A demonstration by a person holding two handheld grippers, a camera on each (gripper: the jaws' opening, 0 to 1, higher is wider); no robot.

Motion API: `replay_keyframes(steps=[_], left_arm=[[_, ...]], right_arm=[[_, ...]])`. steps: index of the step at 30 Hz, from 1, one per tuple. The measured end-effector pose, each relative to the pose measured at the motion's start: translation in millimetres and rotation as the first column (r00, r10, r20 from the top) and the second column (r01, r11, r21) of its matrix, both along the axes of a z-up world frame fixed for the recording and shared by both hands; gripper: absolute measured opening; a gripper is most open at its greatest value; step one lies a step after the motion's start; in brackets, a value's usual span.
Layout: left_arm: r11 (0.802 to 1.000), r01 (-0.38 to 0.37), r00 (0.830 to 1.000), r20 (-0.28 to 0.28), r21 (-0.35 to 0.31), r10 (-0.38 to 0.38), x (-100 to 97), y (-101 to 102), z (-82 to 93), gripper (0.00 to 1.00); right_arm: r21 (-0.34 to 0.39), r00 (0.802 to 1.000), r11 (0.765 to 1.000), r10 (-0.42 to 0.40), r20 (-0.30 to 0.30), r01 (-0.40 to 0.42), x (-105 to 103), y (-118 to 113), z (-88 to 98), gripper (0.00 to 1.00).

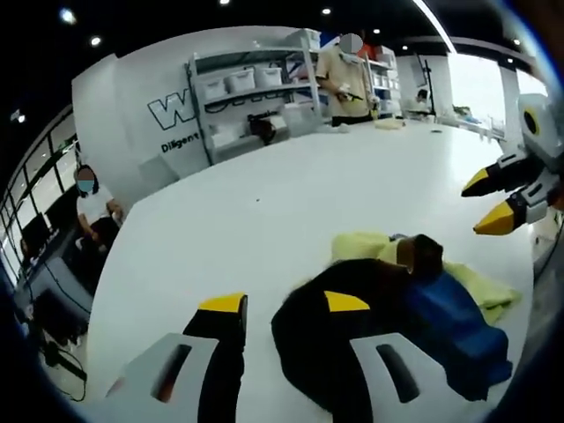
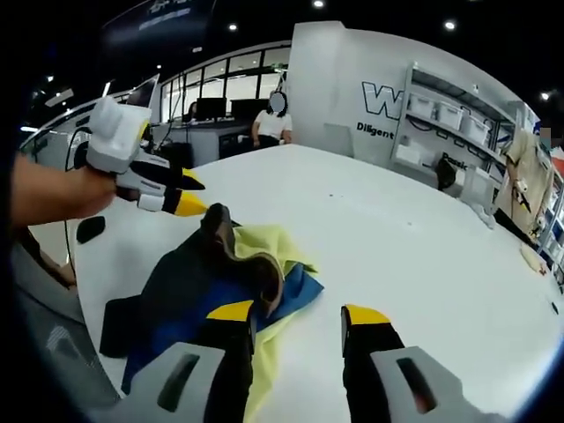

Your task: Fold the garment on the visible template until the final outline fits inside the template.

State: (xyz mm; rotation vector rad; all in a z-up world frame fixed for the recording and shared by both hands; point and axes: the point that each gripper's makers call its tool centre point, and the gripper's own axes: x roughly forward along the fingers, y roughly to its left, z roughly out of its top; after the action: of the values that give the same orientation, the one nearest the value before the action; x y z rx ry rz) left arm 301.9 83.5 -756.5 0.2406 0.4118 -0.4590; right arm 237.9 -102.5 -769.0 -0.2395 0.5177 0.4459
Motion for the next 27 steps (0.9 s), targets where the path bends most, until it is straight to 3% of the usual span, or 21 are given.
replay_keyframes(steps=[7,12,15,19,27], left_arm=[[0.997,0.029,0.999,-0.029,0.074,-0.027,17.4,7,-19.8,0.23],[0.989,0.109,0.993,-0.063,0.100,-0.103,25.3,-4,-30.3,0.17],[0.988,0.119,0.991,-0.067,0.095,-0.113,25.7,-6,-30.1,0.15],[0.978,0.184,0.977,-0.128,0.096,-0.171,20.1,-15,-43.5,0.12],[0.974,0.205,0.969,-0.160,0.098,-0.188,14.5,-18,-51.5,0.06]], right_arm=[[-0.009,1.000,1.000,-0.003,-0.017,0.003,0,0,-8.0,0.35],[-0.005,0.999,1.000,-0.019,-0.027,0.019,0,-5,-12.6,0.35],[-0.003,0.999,1.000,-0.022,-0.028,0.022,1,-6,-12.9,0.35],[0.000,0.999,1.000,-0.024,-0.028,0.024,2,-5,-13.4,0.35],[0.006,0.999,1.000,-0.030,-0.032,0.030,2,-7,-14.9,0.35]])
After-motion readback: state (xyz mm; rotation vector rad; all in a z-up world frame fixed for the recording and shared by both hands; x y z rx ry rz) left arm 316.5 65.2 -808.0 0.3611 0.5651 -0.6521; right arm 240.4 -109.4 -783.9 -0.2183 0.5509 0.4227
